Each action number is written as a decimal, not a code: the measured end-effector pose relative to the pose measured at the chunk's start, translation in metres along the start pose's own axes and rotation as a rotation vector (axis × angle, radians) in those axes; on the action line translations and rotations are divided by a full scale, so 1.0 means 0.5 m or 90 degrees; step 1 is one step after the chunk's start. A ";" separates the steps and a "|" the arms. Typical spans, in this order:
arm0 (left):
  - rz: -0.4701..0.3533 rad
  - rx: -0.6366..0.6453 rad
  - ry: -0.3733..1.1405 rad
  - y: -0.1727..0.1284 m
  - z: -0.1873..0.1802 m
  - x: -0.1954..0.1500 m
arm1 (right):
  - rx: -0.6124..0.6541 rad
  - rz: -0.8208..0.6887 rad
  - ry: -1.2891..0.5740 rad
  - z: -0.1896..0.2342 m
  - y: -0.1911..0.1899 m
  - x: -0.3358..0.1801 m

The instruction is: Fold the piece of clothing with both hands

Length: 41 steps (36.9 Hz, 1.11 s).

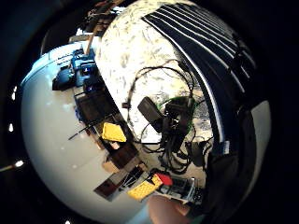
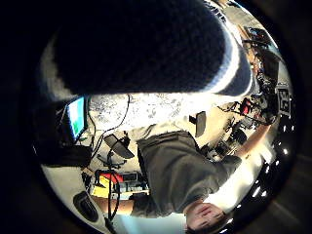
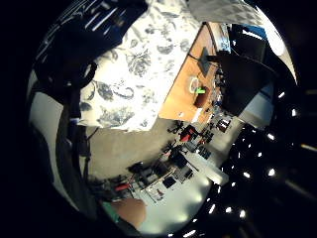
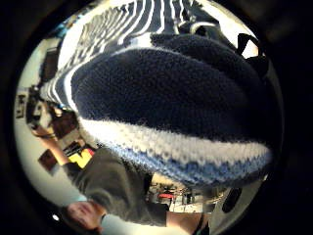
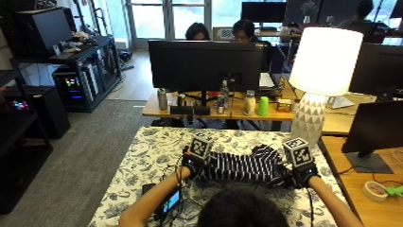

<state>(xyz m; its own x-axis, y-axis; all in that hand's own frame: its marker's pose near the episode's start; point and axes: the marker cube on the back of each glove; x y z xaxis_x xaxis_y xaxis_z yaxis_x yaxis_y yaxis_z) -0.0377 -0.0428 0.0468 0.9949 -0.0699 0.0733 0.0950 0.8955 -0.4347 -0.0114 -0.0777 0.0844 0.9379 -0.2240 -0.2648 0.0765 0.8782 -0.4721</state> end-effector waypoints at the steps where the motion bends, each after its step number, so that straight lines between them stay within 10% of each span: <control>1: -0.034 -0.031 0.009 0.002 -0.019 -0.009 | 0.017 0.016 0.001 -0.025 -0.006 0.010; 4: -0.121 -0.093 0.042 -0.023 -0.076 -0.040 | 0.077 0.062 -0.005 -0.090 -0.047 0.041; 10: -0.124 0.016 0.059 -0.109 -0.175 -0.057 | 0.133 0.112 -0.003 -0.153 -0.176 0.069; 20: -0.178 -0.040 0.102 -0.328 -0.121 -0.099 | 0.207 0.171 -0.043 -0.128 -0.313 0.050; 27: -0.210 0.015 0.121 -0.397 -0.103 -0.134 | 0.555 0.335 -0.075 -0.153 -0.419 0.127; 34: -0.234 0.101 0.101 -0.342 -0.160 -0.155 | 0.454 0.443 -0.148 -0.134 -0.307 0.179; 41: -0.135 0.109 0.142 -0.258 -0.144 -0.070 | 0.269 0.433 -0.286 -0.096 -0.215 0.135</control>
<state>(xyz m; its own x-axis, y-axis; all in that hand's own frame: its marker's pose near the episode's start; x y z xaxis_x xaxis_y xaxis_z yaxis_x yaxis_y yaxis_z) -0.0822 -0.1873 0.0356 0.9387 -0.3394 -0.0602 0.3116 0.9102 -0.2728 0.0278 -0.2073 0.0769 0.8626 0.5056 0.0202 -0.5060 0.8618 0.0364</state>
